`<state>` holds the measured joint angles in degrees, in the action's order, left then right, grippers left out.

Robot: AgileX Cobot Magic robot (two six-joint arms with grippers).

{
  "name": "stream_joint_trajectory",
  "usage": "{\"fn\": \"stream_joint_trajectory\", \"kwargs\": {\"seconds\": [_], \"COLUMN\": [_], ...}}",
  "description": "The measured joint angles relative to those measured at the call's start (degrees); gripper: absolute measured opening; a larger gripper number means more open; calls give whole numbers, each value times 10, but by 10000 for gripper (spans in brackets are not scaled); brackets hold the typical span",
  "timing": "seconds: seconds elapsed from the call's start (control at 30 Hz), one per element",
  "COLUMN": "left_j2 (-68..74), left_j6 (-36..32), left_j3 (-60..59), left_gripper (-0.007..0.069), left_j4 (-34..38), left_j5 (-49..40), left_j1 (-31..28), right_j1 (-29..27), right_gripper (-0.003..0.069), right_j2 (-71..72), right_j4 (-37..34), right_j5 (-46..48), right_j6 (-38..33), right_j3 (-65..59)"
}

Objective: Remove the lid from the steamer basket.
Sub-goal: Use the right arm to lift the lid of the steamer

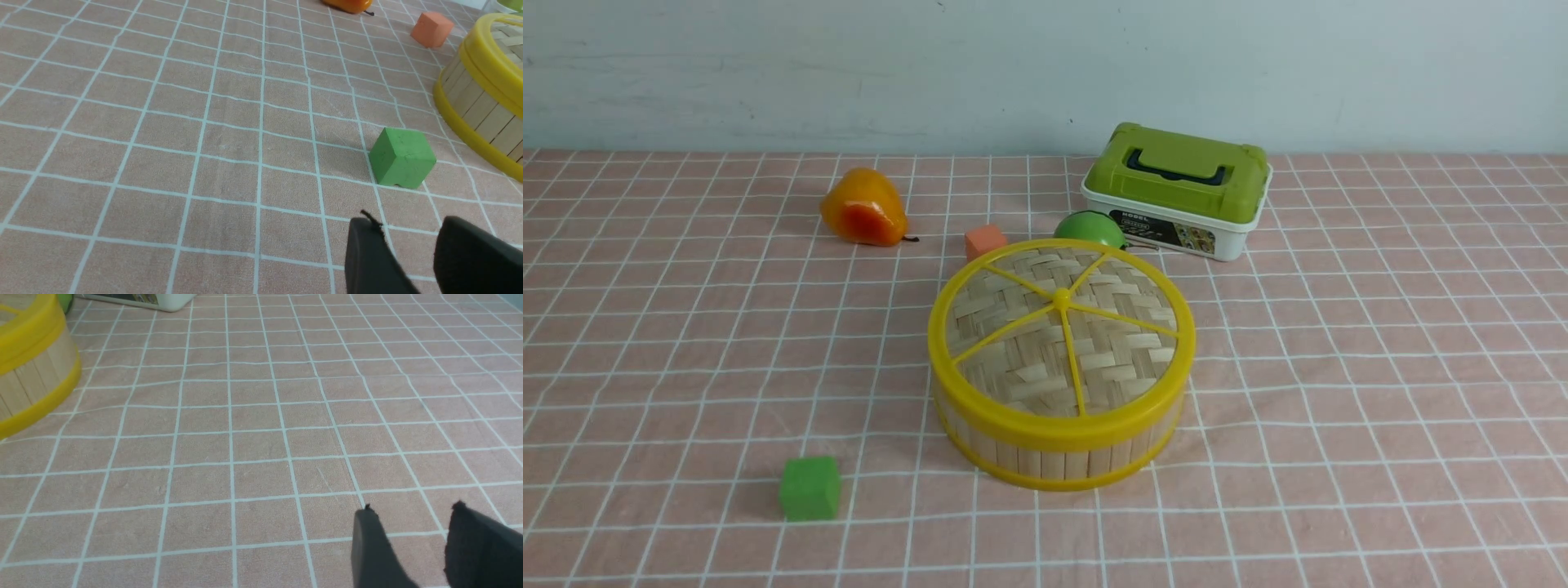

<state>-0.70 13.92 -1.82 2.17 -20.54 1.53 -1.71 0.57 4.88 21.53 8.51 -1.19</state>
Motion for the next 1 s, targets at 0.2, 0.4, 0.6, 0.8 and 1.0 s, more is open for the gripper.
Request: {"fn": "stream_joint_trajectory", "kwargs": {"seconds": [0.2, 0.4, 0.6, 0.8, 1.0], "left_j2": [0, 0, 0, 0, 0], "left_j6": [0, 0, 0, 0, 0], "left_j3": [0, 0, 0, 0, 0], "left_gripper": [239, 239, 239, 239, 239], "left_j4": [0, 0, 0, 0, 0], "left_j5": [0, 0, 0, 0, 0], "left_j1": [0, 0, 0, 0, 0], "right_j1": [0, 0, 0, 0, 0], "right_gripper": [241, 241, 241, 241, 241], "right_j2": [0, 0, 0, 0, 0], "right_j4": [0, 0, -60, -326, -363], "right_j5": [0, 0, -6, -24, -28], "right_j6": [0, 0, 47, 230, 243], "right_j3": [0, 0, 0, -3, -3]}}
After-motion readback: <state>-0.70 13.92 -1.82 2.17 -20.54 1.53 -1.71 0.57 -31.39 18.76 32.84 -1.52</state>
